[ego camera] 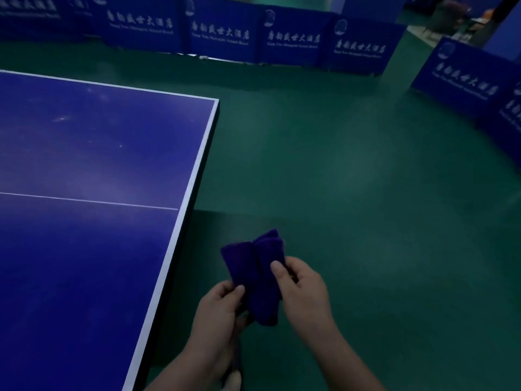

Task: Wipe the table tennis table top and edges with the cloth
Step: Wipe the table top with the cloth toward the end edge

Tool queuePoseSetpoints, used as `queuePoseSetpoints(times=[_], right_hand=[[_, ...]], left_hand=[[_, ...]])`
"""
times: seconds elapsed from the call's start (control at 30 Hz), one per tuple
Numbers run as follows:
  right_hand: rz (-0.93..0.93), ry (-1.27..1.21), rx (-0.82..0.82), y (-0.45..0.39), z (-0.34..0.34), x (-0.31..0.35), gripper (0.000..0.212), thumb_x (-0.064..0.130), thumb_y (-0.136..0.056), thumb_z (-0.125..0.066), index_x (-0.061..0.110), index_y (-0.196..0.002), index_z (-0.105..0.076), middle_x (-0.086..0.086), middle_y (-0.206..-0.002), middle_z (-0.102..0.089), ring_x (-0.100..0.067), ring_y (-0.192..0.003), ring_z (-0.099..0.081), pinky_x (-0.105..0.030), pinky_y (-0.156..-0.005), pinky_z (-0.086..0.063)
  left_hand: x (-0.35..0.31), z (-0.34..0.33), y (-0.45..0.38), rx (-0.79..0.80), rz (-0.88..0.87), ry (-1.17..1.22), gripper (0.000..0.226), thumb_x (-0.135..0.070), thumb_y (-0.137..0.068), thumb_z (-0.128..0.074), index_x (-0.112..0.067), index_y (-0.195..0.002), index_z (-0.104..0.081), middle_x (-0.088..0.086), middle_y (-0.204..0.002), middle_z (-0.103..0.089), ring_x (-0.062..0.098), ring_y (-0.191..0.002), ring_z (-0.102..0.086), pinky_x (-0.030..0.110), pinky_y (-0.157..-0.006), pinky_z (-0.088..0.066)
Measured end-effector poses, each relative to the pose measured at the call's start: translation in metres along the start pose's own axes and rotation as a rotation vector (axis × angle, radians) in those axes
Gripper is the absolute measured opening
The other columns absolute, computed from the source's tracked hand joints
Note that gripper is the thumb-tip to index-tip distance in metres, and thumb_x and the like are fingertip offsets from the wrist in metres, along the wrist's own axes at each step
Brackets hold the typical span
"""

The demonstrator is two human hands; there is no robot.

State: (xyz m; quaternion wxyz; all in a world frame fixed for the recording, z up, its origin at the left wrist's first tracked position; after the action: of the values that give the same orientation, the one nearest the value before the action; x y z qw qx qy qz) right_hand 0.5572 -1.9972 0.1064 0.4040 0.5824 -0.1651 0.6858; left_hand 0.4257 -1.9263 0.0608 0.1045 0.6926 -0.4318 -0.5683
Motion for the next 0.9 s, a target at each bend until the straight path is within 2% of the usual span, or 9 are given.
queuePoseSetpoints(times=[0.07,0.17,0.23,0.3,0.37,0.53,0.63,0.77,0.9], right_hand=[[-0.003,0.001,0.026,-0.041,-0.005,0.015,0.015,0.021,-0.100,-0.059,0.020,-0.091,-0.071,0.002,-0.085,-0.074,-0.018,-0.080,-0.069,-0.044,-0.074,-0.058],[0.007,-0.023,0.115,-0.108,-0.016,0.045,0.015,0.019,-0.101,-0.056,0.023,-0.097,-0.070,0.008,-0.091,-0.075,-0.011,-0.087,-0.070,-0.030,-0.075,-0.059],[0.022,-0.056,0.131,-0.146,-0.016,0.062,0.016,0.017,-0.101,-0.055,0.021,-0.101,-0.070,0.006,-0.094,-0.075,-0.012,-0.088,-0.070,-0.028,-0.076,-0.058],[0.017,-0.122,0.134,-0.185,-0.013,0.077,0.015,0.016,-0.102,-0.054,0.018,-0.104,-0.069,0.003,-0.094,-0.076,-0.012,-0.086,-0.070,-0.028,-0.075,-0.058],[-0.028,-0.194,0.129,-0.225,-0.011,0.087,0.015,0.016,-0.102,-0.053,0.016,-0.106,-0.068,0.003,-0.092,-0.076,-0.010,-0.080,-0.069,-0.026,-0.070,-0.058],[-0.153,-0.285,0.223,-0.324,-0.016,0.099,0.019,0.023,-0.102,-0.053,0.013,-0.112,-0.066,-0.011,-0.107,-0.074,-0.027,-0.095,-0.069,-0.050,-0.085,-0.055],[-0.256,-0.395,0.328,-0.380,-0.022,0.108,0.025,0.023,-0.102,-0.051,0.008,-0.117,-0.063,-0.014,-0.110,-0.074,-0.029,-0.099,-0.071,-0.046,-0.088,-0.055],[-0.329,-0.509,0.456,-0.467,-0.021,0.135,0.027,0.020,-0.103,-0.049,0.004,-0.121,-0.060,-0.015,-0.108,-0.075,-0.026,-0.094,-0.074,-0.037,-0.079,-0.062],[-0.214,-0.307,0.607,-0.548,-0.027,0.165,0.029,0.024,-0.102,-0.055,0.020,-0.130,-0.057,-0.005,-0.112,-0.074,-0.021,-0.100,-0.072,-0.030,-0.077,-0.060]], left_hand=[[-0.008,-0.005,-0.030,-0.086,0.097,0.092,0.012,0.007,-0.096,-0.049,0.004,-0.102,-0.060,0.023,-0.091,-0.073,0.035,-0.080,-0.071,0.036,-0.056,-0.058],[-0.031,-0.017,-0.082,-0.092,0.168,0.079,0.013,0.014,-0.087,-0.055,0.006,-0.097,-0.055,0.019,-0.076,-0.066,0.028,-0.062,-0.065,0.034,-0.058,-0.054],[-0.045,-0.024,-0.111,-0.068,0.163,-0.027,0.049,0.009,-0.081,-0.068,0.002,-0.124,-0.046,0.020,-0.080,-0.065,0.024,-0.059,-0.061,0.034,-0.061,-0.052],[-0.067,-0.024,-0.144,-0.163,0.124,-0.213,0.115,-0.006,-0.070,-0.084,-0.017,-0.156,-0.008,0.023,-0.133,-0.053,0.030,-0.101,-0.063,0.043,-0.089,-0.052],[-0.103,-0.042,-0.169,-0.184,0.021,-0.362,0.133,-0.017,-0.063,-0.092,-0.028,-0.157,0.001,0.011,-0.159,-0.024,0.027,-0.137,-0.039,0.043,-0.112,-0.035],[-0.157,-0.103,-0.246,-0.003,-0.183,-0.366,0.100,-0.023,-0.070,-0.089,-0.038,-0.150,-0.032,-0.005,-0.149,-0.039,0.009,-0.132,-0.041,0.027,-0.102,-0.038],[-0.191,-0.135,-0.297,0.055,-0.212,-0.192,0.093,-0.019,-0.066,-0.090,-0.043,-0.141,-0.040,-0.018,-0.135,-0.052,-0.003,-0.115,-0.055,0.019,-0.087,-0.047],[-0.233,-0.174,-0.366,0.066,-0.140,-0.070,0.096,-0.032,-0.048,-0.097,-0.020,-0.132,-0.053,0.004,-0.117,-0.072,0.022,-0.105,-0.070,0.041,-0.090,-0.056],[-0.278,-0.200,-0.413,-0.093,-0.158,0.108,0.048,-0.020,-0.074,-0.080,-0.002,-0.115,-0.065,0.019,-0.105,-0.073,0.034,-0.094,-0.072,0.040,-0.074,-0.059]])
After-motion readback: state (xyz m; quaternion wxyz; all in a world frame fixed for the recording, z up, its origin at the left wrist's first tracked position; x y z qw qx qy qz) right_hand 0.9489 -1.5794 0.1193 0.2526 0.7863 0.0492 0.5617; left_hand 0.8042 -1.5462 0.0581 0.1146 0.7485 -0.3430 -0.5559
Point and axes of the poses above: each hand's wrist, its own y-axis away from the middle knuckle, its own z-axis out of the back of the hand, x = y × z, the point moved 7 cm from there along -y, towards the middle knuckle
